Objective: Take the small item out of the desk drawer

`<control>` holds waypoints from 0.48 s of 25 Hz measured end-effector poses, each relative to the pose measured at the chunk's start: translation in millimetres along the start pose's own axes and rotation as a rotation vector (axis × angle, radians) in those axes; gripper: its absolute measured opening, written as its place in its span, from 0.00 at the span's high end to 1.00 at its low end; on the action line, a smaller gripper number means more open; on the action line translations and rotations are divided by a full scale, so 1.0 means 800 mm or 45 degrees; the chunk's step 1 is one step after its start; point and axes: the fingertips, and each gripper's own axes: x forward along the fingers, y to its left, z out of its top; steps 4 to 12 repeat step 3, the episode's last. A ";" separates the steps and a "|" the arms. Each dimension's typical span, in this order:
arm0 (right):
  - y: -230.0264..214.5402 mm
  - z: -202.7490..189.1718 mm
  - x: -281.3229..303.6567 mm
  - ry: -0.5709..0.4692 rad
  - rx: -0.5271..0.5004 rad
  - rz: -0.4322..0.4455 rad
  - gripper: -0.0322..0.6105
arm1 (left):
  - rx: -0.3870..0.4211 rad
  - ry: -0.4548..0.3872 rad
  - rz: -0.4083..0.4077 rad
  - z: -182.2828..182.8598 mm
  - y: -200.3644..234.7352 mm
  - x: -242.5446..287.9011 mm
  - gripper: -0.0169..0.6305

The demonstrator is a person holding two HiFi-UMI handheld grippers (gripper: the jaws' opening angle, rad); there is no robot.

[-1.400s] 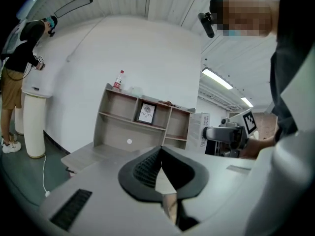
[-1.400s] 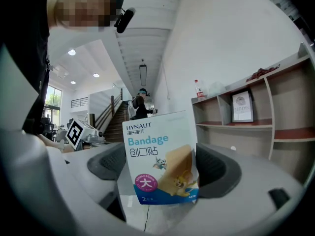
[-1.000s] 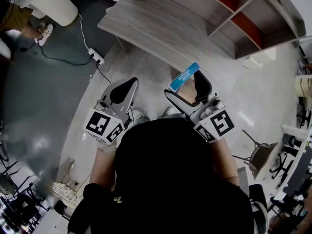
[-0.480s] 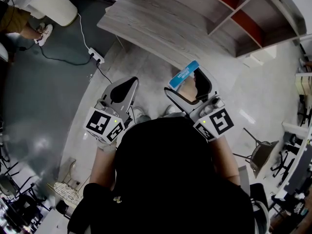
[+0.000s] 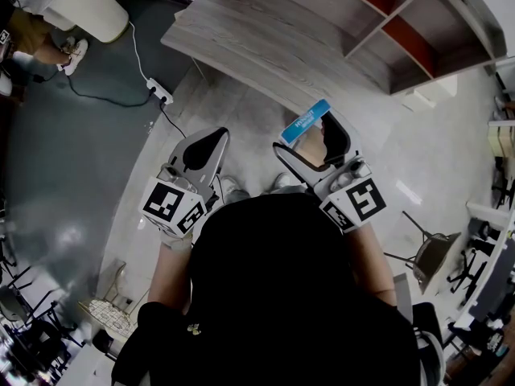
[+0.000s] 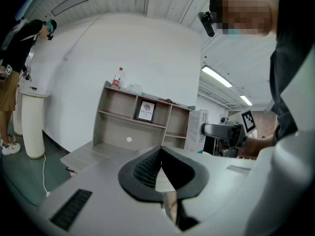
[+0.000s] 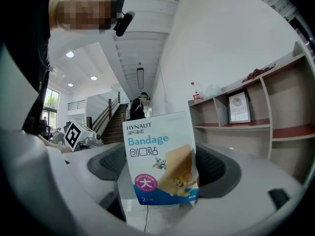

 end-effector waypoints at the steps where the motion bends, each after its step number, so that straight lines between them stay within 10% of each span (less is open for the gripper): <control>1: -0.001 -0.001 0.000 0.001 0.002 -0.001 0.28 | -0.004 -0.001 0.001 0.000 0.000 0.000 0.96; 12: -0.002 -0.002 -0.001 0.003 0.006 -0.003 0.28 | -0.008 -0.001 0.004 -0.001 0.000 0.000 0.96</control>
